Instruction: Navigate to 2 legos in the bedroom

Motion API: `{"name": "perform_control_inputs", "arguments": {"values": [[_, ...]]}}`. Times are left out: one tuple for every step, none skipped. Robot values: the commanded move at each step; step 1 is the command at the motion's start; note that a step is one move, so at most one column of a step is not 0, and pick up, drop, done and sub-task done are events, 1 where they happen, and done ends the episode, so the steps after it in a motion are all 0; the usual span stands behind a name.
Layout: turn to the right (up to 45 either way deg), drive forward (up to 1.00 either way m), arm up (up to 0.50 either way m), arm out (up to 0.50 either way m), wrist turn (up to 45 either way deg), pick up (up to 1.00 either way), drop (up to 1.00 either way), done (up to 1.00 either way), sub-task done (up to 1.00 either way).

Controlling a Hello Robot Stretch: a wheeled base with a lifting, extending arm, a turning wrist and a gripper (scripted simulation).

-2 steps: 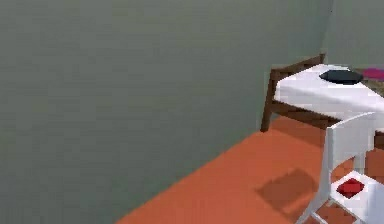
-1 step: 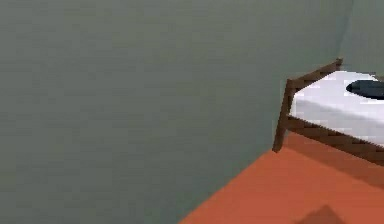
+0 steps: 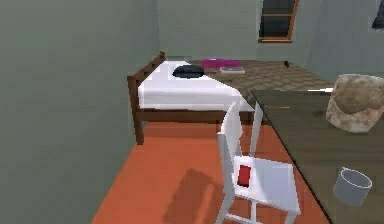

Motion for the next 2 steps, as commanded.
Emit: {"name": "perform_control_inputs", "arguments": {"values": [[18.0,0.0,0.0,0.0,0.0,0.0,0.0,0.0,0.0],[0.0,0.0,0.0,0.0,0.0,0.0,0.0,0.0,1.0]]}}
